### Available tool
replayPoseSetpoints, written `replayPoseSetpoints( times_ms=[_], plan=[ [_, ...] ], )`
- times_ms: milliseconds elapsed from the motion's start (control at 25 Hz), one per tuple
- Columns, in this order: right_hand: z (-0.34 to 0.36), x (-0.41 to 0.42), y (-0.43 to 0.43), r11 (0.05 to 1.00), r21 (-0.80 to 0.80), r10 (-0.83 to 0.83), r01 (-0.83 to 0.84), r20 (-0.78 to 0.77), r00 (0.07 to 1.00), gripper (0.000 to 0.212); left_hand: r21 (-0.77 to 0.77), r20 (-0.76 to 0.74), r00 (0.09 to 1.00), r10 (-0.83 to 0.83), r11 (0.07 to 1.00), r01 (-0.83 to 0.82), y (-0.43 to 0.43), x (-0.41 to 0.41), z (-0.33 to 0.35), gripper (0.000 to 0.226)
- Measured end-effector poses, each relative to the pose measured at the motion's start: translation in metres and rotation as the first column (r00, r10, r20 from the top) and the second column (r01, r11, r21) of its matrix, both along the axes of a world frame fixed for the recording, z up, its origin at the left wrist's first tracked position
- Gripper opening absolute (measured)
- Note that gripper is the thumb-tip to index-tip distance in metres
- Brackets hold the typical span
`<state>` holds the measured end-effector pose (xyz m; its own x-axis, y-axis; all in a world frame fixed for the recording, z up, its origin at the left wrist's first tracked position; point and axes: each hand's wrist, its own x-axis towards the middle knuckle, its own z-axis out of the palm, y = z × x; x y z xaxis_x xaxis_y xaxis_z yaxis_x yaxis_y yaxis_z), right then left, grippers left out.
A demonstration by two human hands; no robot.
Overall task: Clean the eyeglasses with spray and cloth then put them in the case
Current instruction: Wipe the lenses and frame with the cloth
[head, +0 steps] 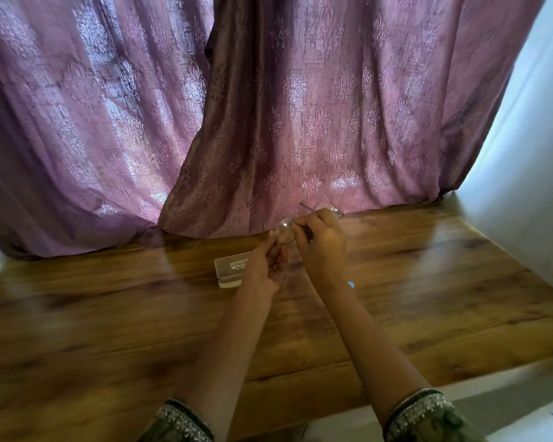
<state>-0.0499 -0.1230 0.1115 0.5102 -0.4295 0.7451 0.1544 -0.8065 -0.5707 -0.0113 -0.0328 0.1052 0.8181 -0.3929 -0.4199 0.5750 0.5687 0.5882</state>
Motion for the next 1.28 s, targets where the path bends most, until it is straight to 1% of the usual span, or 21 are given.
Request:
replayPoseSetpoints(
  times_ms=[160,240,360,440,520,600,640,720,800,880,960,1040,1080,1160,1280],
  plan=[
    [-0.019,-0.003,0.012,0.994,-0.090,0.062,-0.065,-0.039,0.997,0.005,0.011,0.005,1.000,0.008,1.000,-0.008,-0.001,0.002,0.000,0.014],
    [-0.026,-0.009,0.007,0.996,-0.058,0.070,-0.073,-0.047,0.996,0.005,0.018,0.011,1.000,0.010,1.000,-0.011,0.000,0.002,0.001,0.014],
    [-0.012,-0.003,-0.003,1.000,0.001,0.002,-0.002,-0.023,1.000,0.003,0.032,0.016,1.000,0.014,0.999,-0.015,0.000,0.001,0.001,0.013],
    [-0.003,0.003,0.000,1.000,0.014,0.018,-0.018,-0.004,1.000,0.002,0.026,0.015,1.000,0.015,1.000,-0.015,0.000,0.000,0.001,0.013],
    [-0.006,0.004,0.010,0.997,-0.021,0.072,-0.072,-0.020,0.997,0.004,0.014,0.017,1.000,0.013,1.000,-0.013,-0.001,0.000,0.002,0.015],
    [-0.020,-0.003,0.014,0.994,-0.064,0.082,-0.085,-0.054,0.995,0.004,0.022,0.019,1.000,0.017,1.000,-0.018,0.000,-0.001,0.002,0.017],
    [-0.025,-0.007,0.013,0.995,-0.054,0.080,-0.084,-0.063,0.995,0.004,0.027,0.018,1.000,0.023,0.999,-0.024,0.001,-0.001,0.002,0.017],
    [-0.024,-0.010,0.003,0.999,-0.020,0.050,-0.051,-0.049,0.998,0.003,0.035,0.013,0.999,0.033,0.999,-0.034,0.002,-0.001,0.001,0.016],
    [-0.013,-0.004,-0.005,1.000,0.006,-0.018,0.018,-0.031,0.999,0.002,0.043,0.006,0.999,0.036,0.998,-0.036,0.002,0.000,0.001,0.014],
    [-0.004,0.002,-0.003,0.999,0.040,-0.003,0.005,-0.038,0.999,0.002,0.034,0.005,0.999,0.034,0.999,-0.034,0.002,-0.001,0.001,0.013],
    [-0.007,0.002,0.007,0.998,0.004,0.067,-0.067,-0.049,0.997,0.002,0.022,0.001,0.999,0.035,0.999,-0.035,0.001,-0.001,0.002,0.015],
    [-0.023,-0.004,0.011,0.993,-0.084,0.080,-0.086,-0.069,0.994,0.004,0.029,0.001,0.999,0.040,0.999,-0.040,0.001,-0.001,0.002,0.018],
    [-0.029,-0.007,0.009,0.993,-0.091,0.073,-0.080,-0.075,0.995,0.005,0.034,0.005,0.999,0.044,0.998,-0.044,0.001,-0.001,0.001,0.018],
    [-0.031,-0.009,0.000,0.998,-0.041,0.039,-0.041,-0.065,0.997,0.005,0.037,0.012,0.999,0.053,0.998,-0.053,0.001,-0.001,0.000,0.017],
    [-0.012,-0.001,-0.008,1.000,0.017,-0.019,0.020,-0.043,0.999,0.002,0.045,0.025,0.999,0.044,0.998,-0.045,0.000,-0.001,0.000,0.016]
  ],
)
